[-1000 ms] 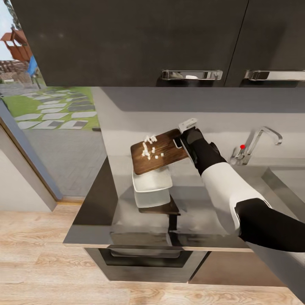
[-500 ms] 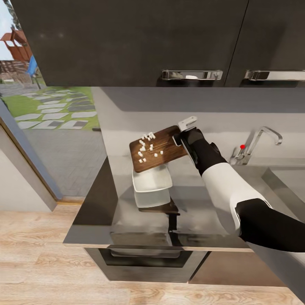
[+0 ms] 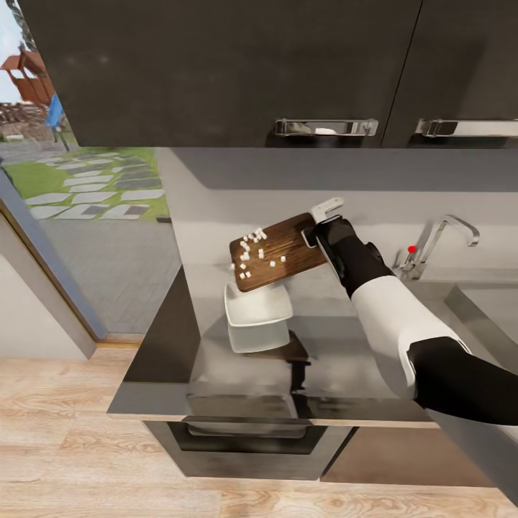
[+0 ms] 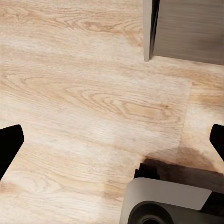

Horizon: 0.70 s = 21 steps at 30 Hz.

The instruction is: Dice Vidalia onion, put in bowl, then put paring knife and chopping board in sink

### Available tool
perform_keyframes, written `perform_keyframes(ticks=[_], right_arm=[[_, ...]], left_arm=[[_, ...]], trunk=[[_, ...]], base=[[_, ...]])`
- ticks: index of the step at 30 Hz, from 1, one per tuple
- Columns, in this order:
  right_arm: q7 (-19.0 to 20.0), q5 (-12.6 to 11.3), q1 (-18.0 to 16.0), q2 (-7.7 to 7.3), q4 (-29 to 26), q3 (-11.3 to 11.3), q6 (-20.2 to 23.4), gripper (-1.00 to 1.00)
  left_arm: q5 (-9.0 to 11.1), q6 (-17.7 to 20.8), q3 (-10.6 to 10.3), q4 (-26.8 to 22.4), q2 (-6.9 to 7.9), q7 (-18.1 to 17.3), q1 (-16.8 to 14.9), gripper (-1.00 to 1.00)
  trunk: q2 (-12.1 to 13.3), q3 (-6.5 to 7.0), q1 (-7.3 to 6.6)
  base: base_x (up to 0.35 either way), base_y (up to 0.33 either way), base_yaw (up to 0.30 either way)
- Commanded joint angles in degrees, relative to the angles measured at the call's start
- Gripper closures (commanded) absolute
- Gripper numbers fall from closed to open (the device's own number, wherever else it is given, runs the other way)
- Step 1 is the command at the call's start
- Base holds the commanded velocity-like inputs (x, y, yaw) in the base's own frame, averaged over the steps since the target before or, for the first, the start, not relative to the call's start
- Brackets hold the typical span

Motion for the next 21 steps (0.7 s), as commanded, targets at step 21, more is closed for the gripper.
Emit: perform_keyframes(ticks=[21], right_arm=[[0.16, 0.14, -0.05, -0.84, 2.02, 0.15, 0.23, 1.00]], left_arm=[[0.27, -0.46, 0.17, 0.25, -0.01, -0.15, -0.09, -1.00]], trunk=[[-0.08, -0.09, 0.02]], base=[[0.000, 0.000, 0.000]])
